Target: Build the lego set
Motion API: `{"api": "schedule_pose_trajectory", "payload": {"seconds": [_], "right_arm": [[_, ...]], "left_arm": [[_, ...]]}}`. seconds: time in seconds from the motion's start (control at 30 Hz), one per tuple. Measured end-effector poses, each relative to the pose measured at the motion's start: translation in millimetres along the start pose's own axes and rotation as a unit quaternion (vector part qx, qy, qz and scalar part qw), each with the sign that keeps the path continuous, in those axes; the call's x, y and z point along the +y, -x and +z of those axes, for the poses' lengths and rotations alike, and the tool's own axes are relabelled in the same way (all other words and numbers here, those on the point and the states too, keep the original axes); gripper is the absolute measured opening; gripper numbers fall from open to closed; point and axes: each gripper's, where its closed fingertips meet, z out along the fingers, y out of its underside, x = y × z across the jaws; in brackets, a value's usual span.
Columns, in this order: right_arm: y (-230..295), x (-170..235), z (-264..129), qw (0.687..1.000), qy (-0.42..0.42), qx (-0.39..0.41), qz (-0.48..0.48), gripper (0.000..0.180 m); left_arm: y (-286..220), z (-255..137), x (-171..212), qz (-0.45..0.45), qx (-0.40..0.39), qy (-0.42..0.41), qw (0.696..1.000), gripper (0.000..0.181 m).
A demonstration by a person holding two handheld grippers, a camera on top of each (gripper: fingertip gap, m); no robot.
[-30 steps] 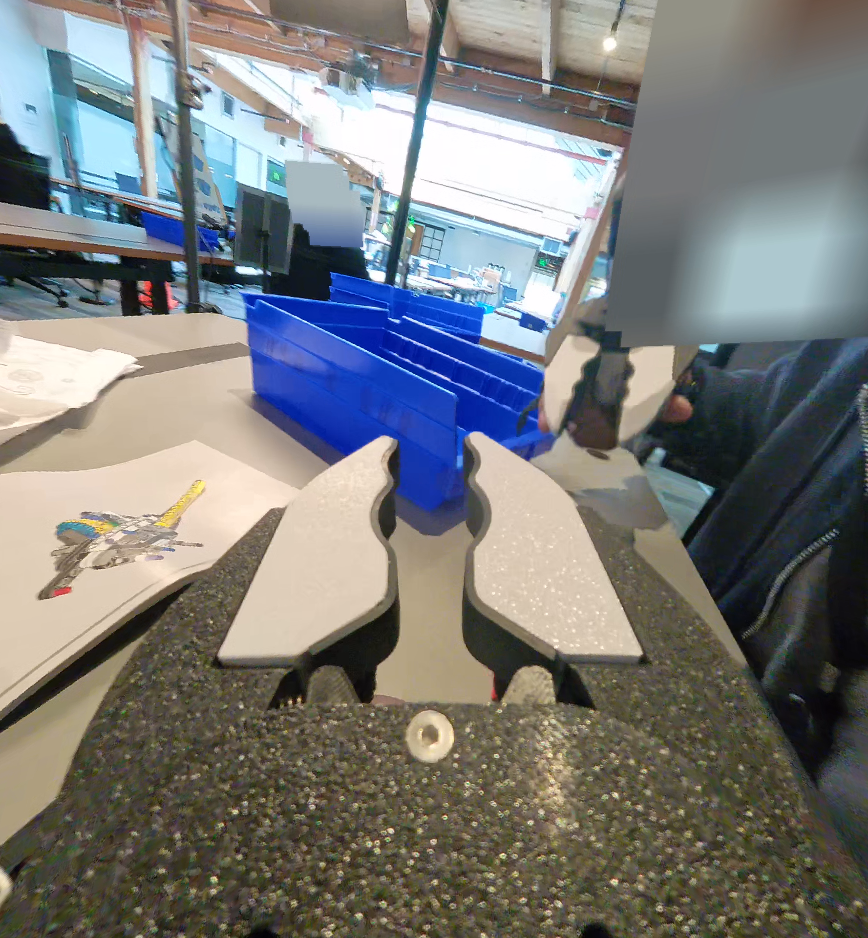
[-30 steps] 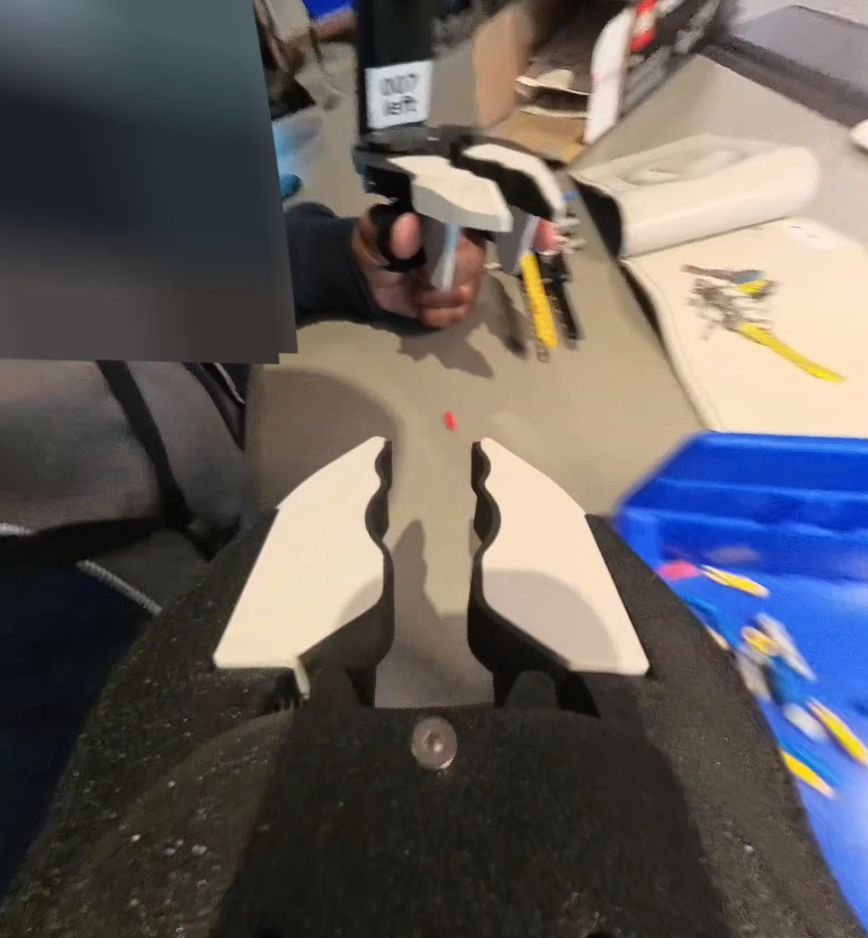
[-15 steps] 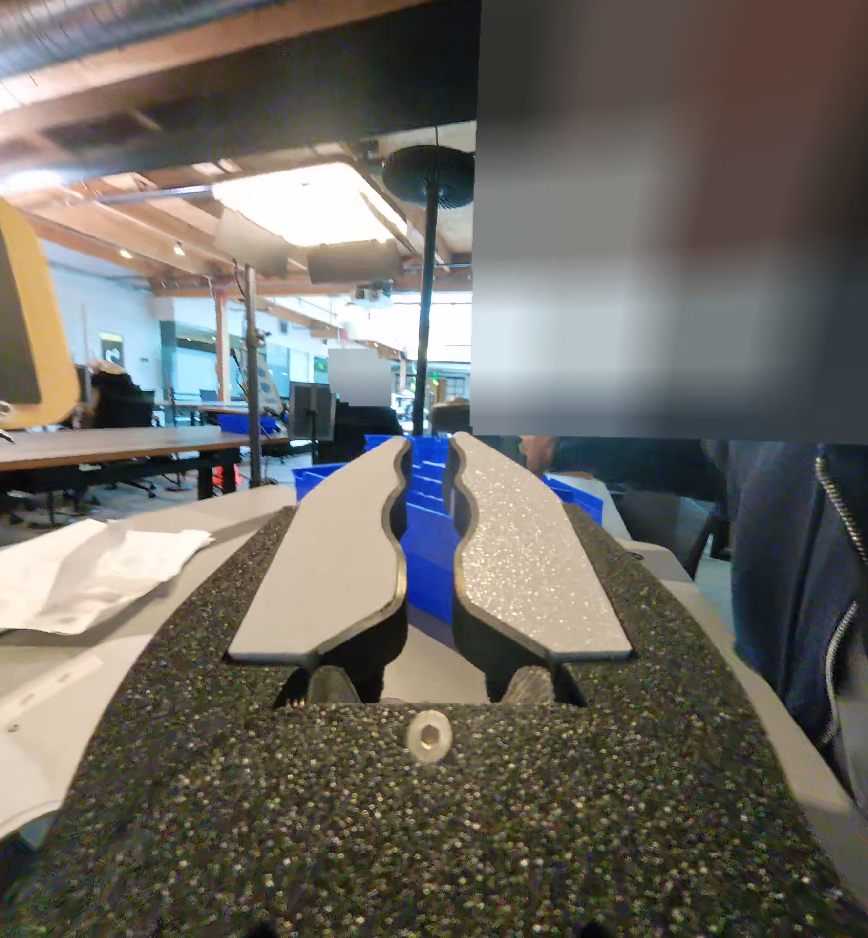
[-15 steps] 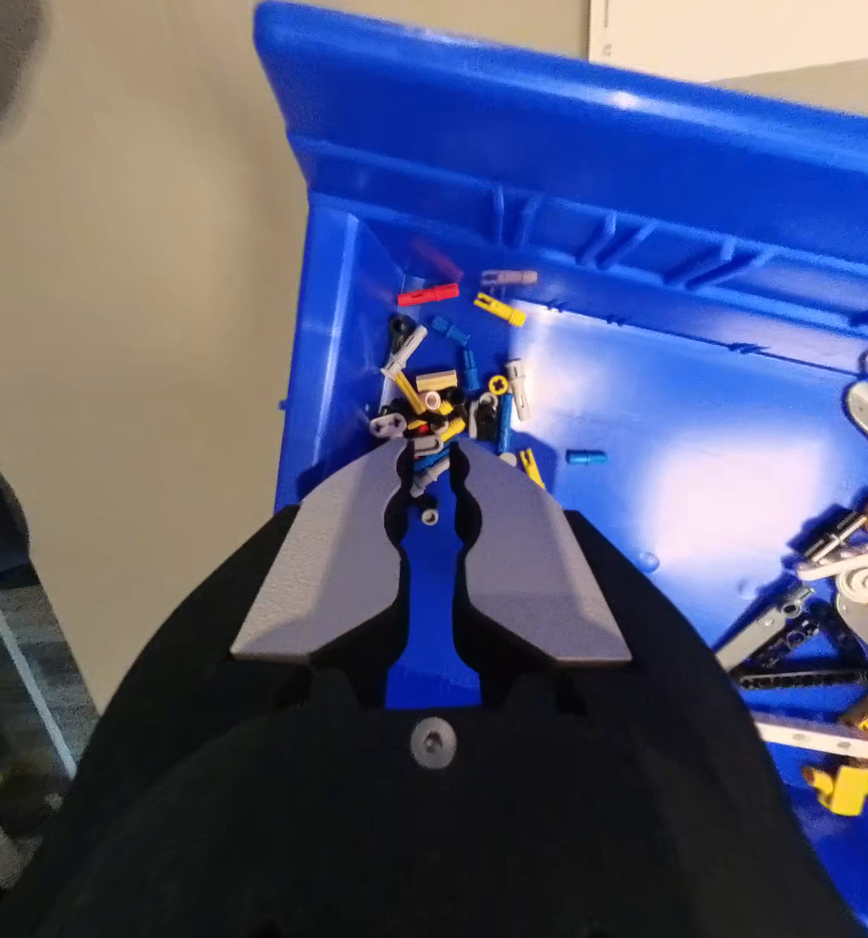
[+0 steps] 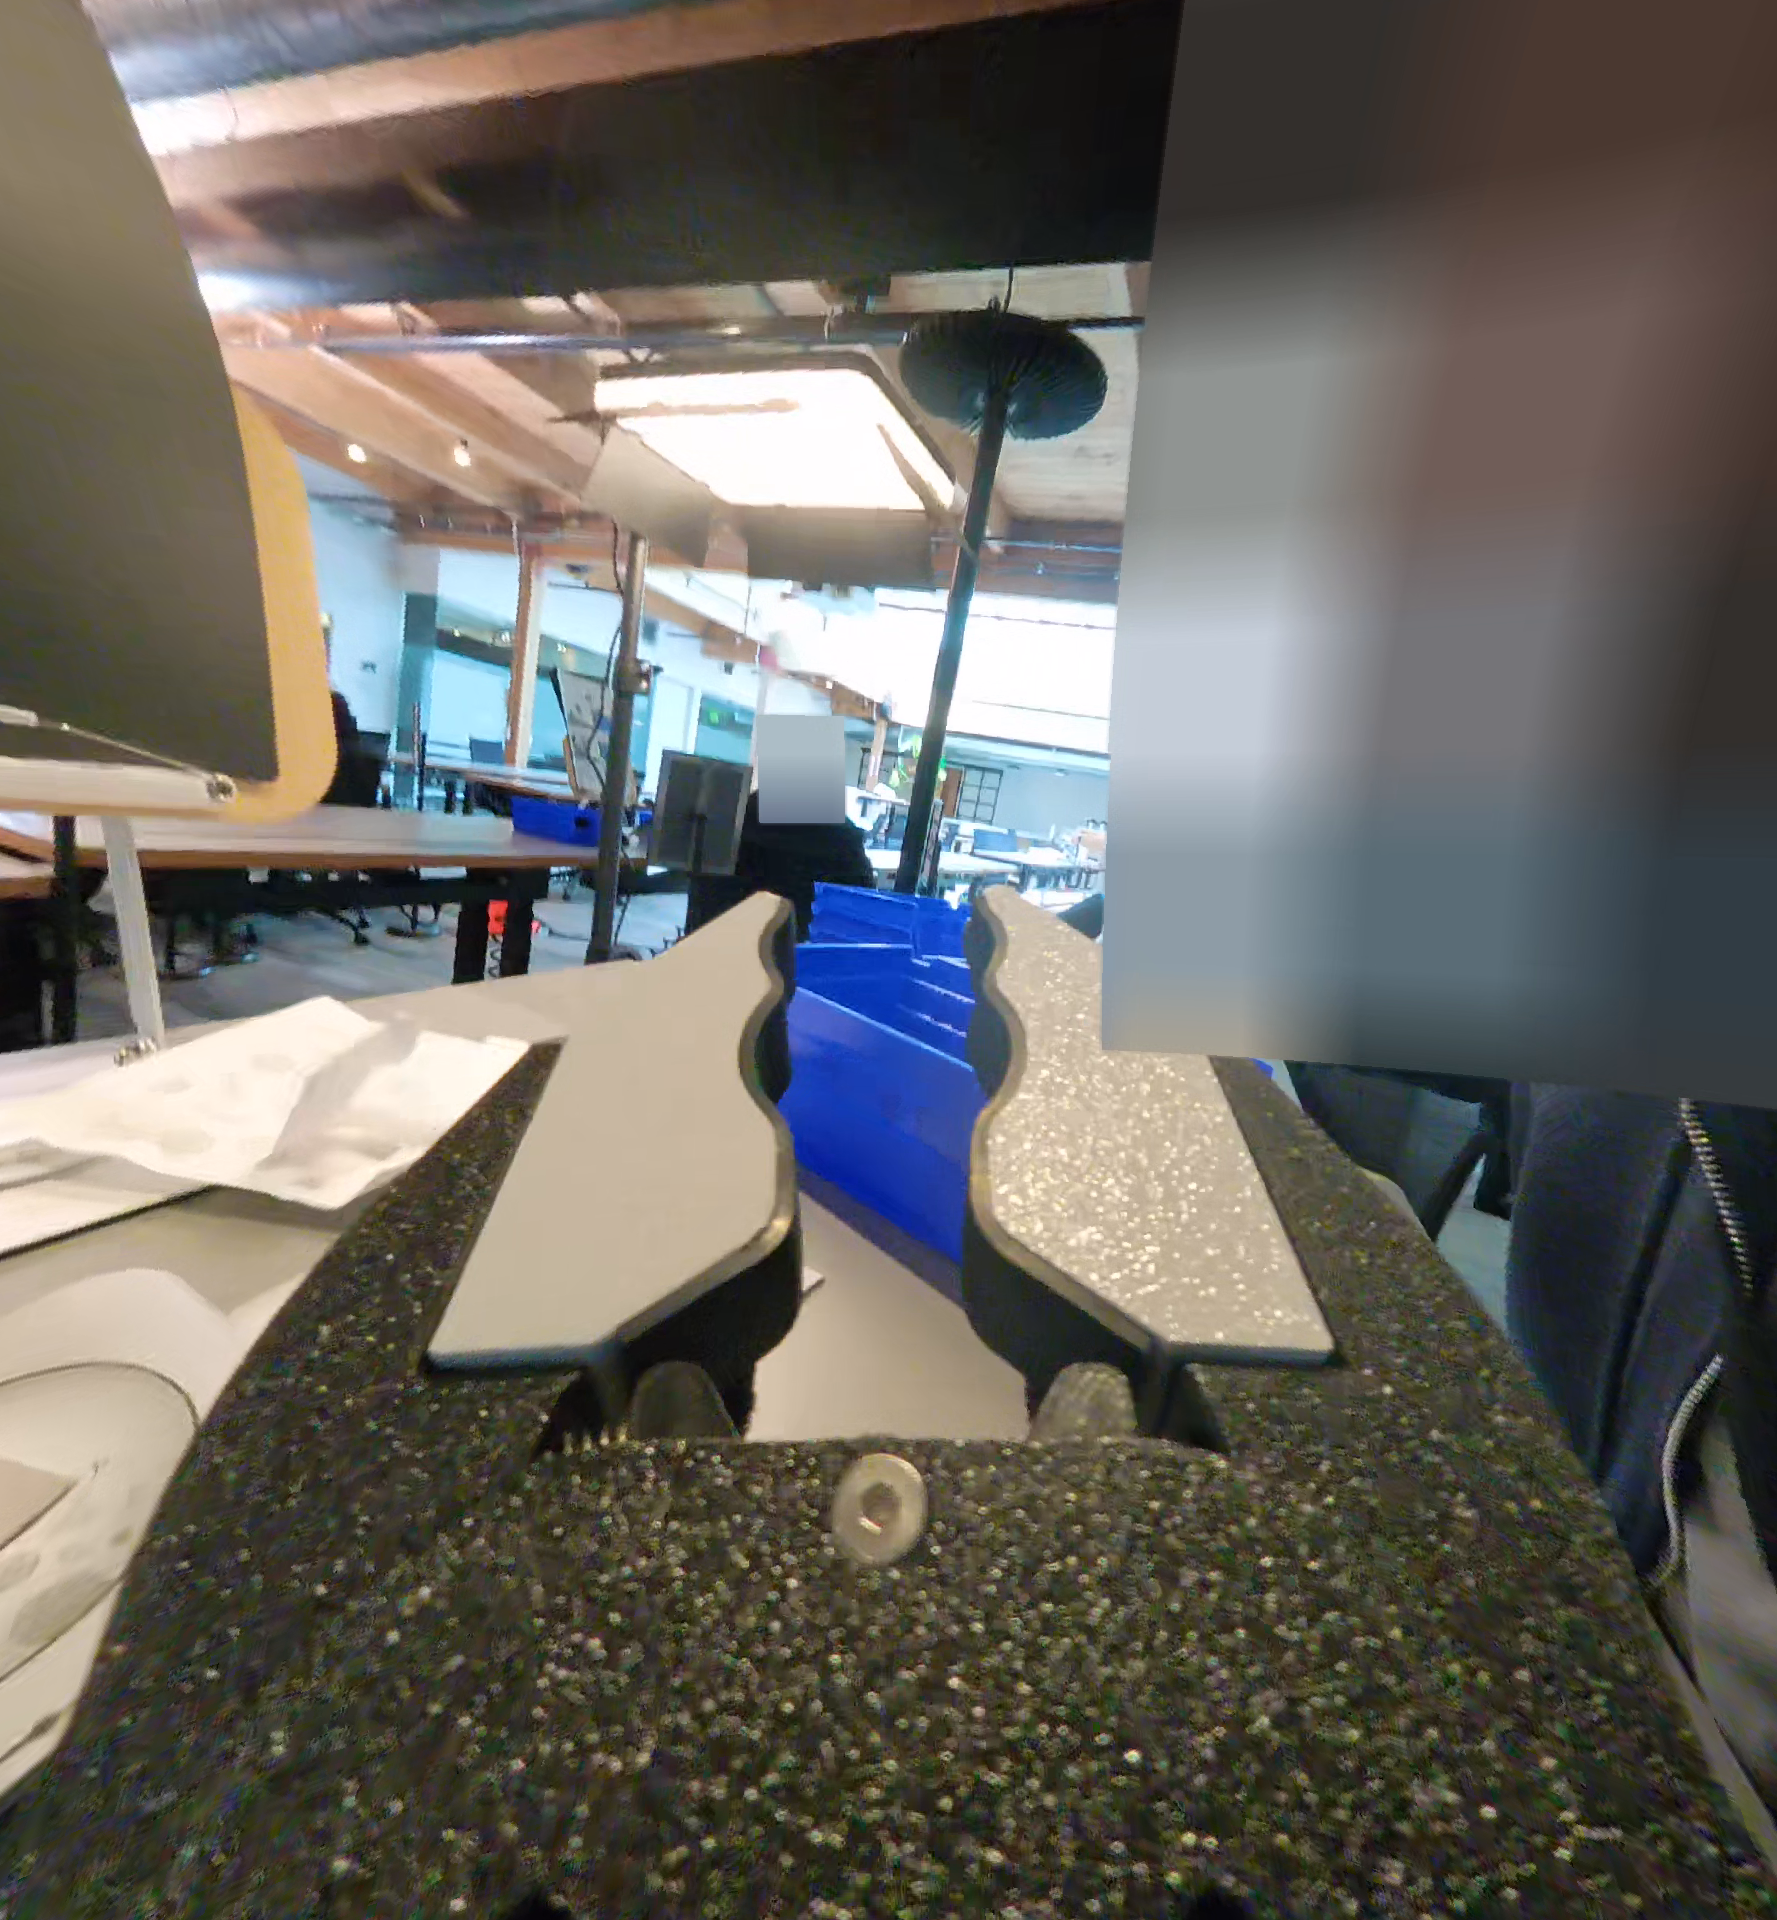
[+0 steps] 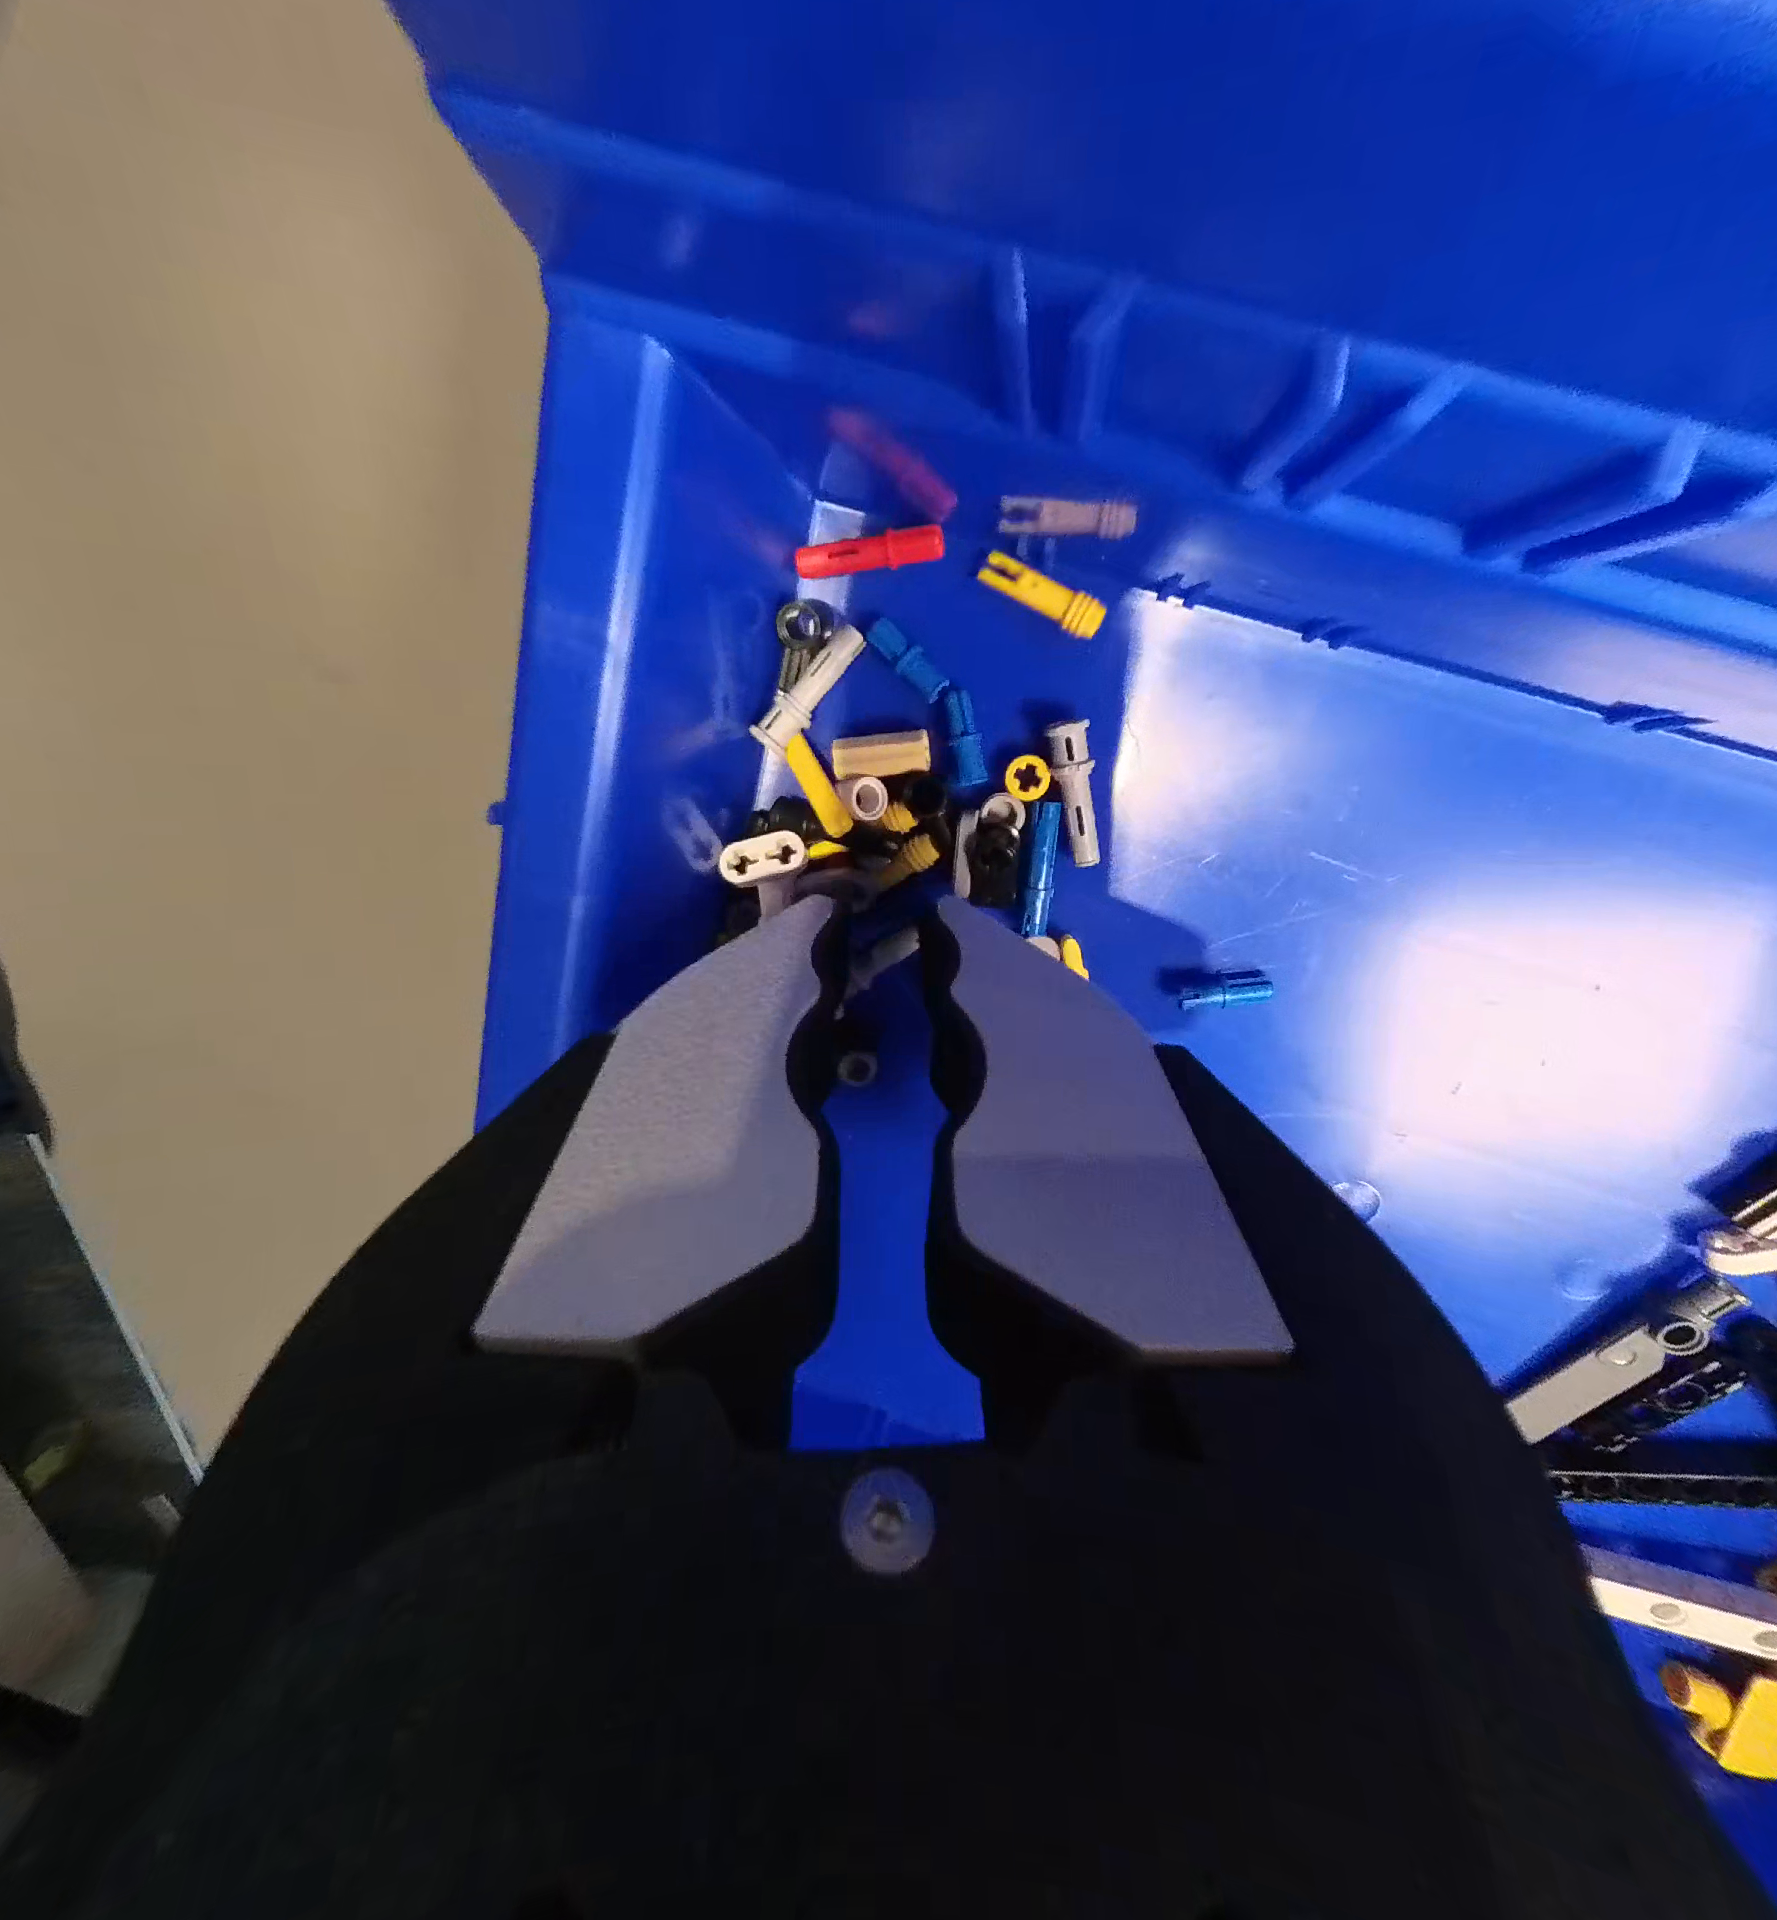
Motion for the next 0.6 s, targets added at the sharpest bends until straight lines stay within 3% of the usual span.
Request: {"api": "schedule_pose_trajectory", "payload": {"seconds": [0.2,0.43,0.6], "right_arm": [[4.2,-1.4,-0.5,1.0,-0.002,0.001,-0.015,0.014],[5.8,-5.6,1.3,1.0,-0.004,0.001,-0.013,0.013],[6.2,-0.7,4.4,1.0,0.015,0.004,-0.013,0.012]], "left_arm": [[11.0,1.2,12.0,-0.024,-0.023,0.029,0.999,0.029],[28.0,-5.3,11.7,0.072,-0.09,0.015,0.993,0.024],[27.4,-6.6,13.0,0.068,-0.079,0.011,0.995,0.023]]}}
